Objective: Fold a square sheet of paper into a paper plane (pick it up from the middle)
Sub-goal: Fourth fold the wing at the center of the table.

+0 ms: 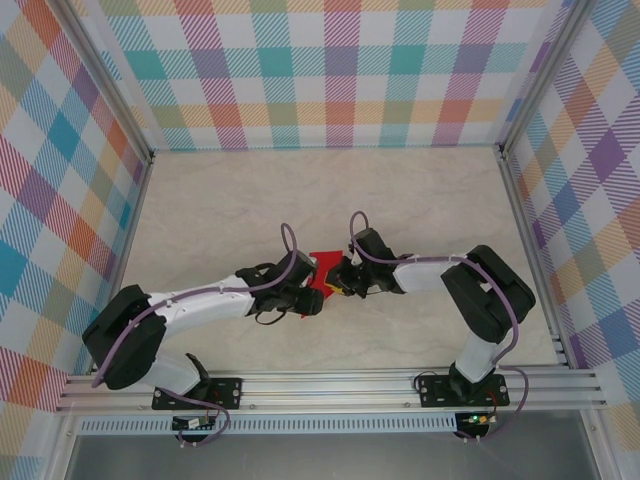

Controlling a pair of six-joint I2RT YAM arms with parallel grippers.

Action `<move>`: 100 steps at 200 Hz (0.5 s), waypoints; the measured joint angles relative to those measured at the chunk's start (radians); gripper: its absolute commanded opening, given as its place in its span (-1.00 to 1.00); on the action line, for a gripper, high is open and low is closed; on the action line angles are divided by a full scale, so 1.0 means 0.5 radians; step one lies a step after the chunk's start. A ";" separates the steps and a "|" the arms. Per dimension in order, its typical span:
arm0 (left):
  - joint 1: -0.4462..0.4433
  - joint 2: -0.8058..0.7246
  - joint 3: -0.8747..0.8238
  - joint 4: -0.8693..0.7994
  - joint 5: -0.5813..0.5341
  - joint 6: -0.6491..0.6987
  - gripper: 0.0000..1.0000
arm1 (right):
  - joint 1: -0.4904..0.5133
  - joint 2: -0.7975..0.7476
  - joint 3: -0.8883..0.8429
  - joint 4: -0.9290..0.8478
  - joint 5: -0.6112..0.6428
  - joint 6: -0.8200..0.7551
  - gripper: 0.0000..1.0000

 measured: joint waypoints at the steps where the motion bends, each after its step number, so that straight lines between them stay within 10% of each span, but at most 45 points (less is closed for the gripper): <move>1: -0.005 0.005 0.000 0.000 -0.007 0.000 -0.01 | 0.000 0.000 0.000 -0.001 0.000 -0.001 -0.65; 100: -0.281 0.210 0.032 0.012 -0.497 -0.149 -0.11 | -0.023 0.002 0.090 -0.082 -0.076 -0.129 -0.68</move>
